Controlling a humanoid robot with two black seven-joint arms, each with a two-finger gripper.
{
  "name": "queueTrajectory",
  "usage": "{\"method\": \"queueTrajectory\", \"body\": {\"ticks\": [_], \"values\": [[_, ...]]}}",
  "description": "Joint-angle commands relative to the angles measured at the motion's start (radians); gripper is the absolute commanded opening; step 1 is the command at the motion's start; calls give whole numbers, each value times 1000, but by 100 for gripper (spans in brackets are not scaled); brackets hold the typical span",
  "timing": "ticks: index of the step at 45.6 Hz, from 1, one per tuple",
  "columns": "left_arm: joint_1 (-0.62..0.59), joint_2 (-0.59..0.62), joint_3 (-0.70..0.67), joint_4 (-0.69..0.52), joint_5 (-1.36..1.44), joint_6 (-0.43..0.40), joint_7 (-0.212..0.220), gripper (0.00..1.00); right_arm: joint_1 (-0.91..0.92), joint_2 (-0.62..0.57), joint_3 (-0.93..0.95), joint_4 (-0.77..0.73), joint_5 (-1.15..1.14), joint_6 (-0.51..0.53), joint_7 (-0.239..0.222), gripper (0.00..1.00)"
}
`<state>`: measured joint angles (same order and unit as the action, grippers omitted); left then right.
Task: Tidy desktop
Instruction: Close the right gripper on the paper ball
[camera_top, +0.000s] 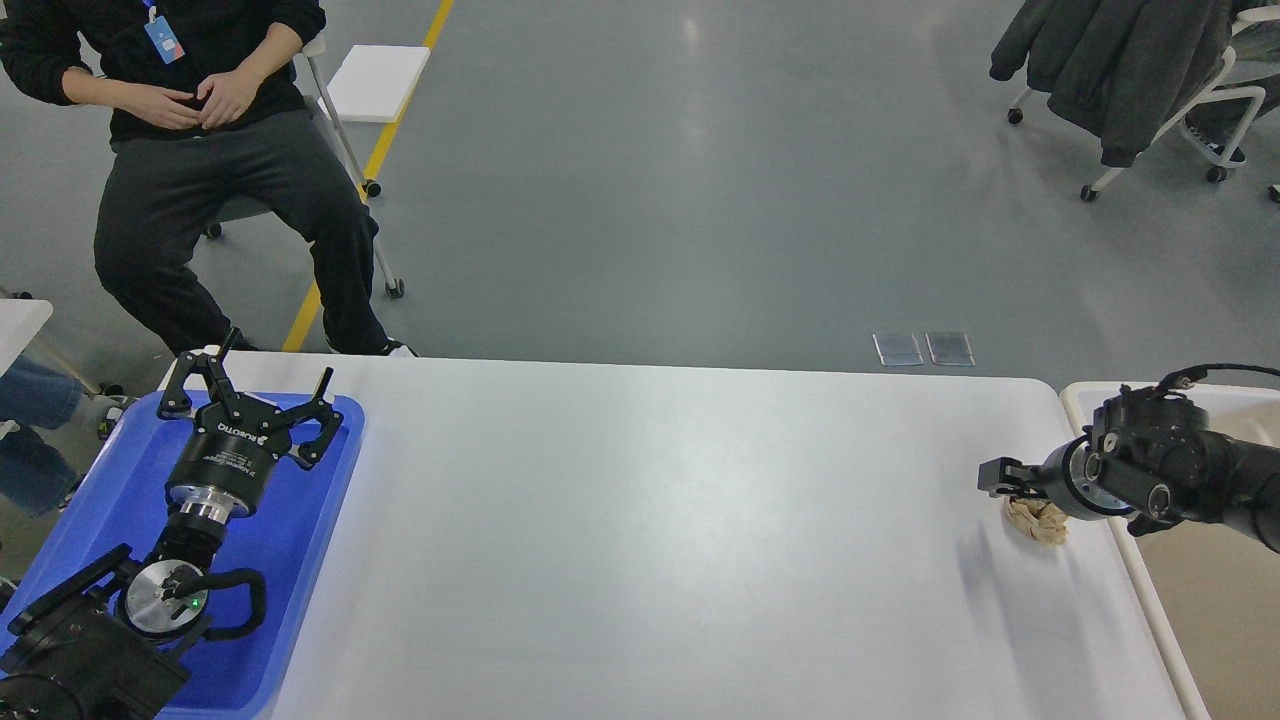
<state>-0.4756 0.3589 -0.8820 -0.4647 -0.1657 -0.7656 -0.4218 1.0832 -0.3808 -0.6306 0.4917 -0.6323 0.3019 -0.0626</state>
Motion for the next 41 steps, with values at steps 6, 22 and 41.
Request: {"method": "queueTrajectory", "body": {"ticks": [6,22,41], "values": [[0,0,0,0,0,0,0,99,-66,-1,40,-7,-14,-145,1,100],[0,0,0,0,0,0,-2,99,-98,2,48,-61,-32,-158,4,100],[0,0,0,0,0,0,-2,99,-146,23,121,-67,-33,-179,4,100]]}}
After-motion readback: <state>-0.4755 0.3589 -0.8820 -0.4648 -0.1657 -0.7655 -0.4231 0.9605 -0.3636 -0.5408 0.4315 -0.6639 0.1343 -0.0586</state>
